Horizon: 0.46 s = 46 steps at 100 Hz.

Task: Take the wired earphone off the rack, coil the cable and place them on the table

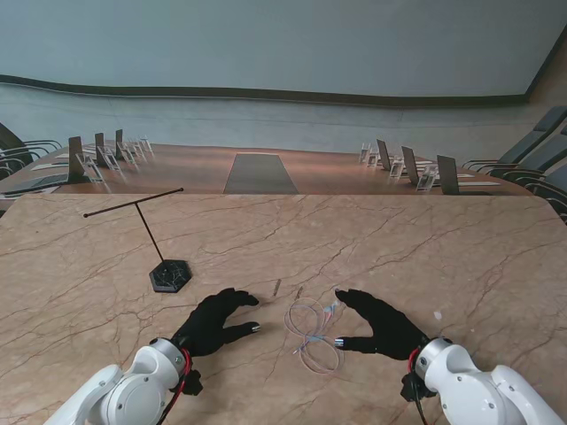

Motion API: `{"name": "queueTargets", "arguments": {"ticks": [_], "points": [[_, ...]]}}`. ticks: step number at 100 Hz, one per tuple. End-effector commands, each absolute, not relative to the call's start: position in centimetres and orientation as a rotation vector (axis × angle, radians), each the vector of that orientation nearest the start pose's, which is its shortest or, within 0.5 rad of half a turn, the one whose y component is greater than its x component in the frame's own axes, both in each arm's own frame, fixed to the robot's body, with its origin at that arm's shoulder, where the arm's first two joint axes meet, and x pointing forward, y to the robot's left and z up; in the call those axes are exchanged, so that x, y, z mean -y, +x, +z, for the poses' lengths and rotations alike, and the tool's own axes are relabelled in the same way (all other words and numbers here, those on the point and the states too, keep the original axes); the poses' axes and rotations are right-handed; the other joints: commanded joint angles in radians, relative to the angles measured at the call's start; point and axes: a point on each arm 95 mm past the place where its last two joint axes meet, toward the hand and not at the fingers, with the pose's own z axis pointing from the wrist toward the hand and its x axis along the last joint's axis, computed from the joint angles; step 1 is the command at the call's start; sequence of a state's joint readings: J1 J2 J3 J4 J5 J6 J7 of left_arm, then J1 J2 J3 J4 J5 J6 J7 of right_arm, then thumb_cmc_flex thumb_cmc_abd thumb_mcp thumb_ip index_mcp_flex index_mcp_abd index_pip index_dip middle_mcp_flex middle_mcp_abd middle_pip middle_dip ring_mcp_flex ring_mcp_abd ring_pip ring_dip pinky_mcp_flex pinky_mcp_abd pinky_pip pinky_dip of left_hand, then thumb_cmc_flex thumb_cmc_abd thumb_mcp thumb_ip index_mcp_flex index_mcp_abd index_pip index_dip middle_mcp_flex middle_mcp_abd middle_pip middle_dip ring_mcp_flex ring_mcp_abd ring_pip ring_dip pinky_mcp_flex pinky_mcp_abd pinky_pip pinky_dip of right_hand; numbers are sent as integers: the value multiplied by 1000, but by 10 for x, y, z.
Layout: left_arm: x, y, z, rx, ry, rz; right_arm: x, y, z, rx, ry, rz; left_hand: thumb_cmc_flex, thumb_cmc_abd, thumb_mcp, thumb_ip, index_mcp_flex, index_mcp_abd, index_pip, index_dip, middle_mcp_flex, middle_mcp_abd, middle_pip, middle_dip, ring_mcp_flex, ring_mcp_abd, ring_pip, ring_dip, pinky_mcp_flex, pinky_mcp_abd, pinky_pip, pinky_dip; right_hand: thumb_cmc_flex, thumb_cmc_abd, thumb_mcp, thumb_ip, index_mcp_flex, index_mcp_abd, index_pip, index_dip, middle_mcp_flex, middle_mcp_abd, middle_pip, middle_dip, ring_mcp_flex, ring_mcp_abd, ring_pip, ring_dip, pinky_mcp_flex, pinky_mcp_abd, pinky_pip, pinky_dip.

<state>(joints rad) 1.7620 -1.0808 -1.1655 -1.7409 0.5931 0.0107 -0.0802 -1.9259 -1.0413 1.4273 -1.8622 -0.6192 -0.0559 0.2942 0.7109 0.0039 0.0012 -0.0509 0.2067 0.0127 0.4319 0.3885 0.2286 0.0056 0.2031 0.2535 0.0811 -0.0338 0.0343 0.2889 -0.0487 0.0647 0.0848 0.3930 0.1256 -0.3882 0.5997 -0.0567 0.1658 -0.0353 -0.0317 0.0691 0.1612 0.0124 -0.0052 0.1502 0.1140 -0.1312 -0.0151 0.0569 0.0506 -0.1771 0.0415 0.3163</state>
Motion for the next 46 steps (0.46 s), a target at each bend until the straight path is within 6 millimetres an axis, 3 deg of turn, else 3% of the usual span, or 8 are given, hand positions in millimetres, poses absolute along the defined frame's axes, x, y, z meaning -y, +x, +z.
{"name": "queueTargets", "arguments": {"ticks": [1,46], "points": [[41,324,-362,-1517,-1748,-1695,27,306,-344,1947,-2125,-1864,-27,45,-9,31,-35,3,-36,-12,-38,-30,-23,-17,-28,-43,-20,-18,5,-38,-31,-19,-17,52,-23,-33,-1,-7,7,8,-33,5,-18,5,-34,-27,-16,-13,-15,-51,3,9],[42,323,-363,-1512,-1754,-1675,30,312,-345,1929,-2133,-1861,-9,52,-5,31,-36,0,-27,-17,-38,-26,-19,-16,-31,-37,-15,-23,5,-39,-25,-30,-4,60,-32,-30,-3,-8,8,41,-32,5,-17,3,-33,-28,-16,-17,-13,-48,-2,1]]}}
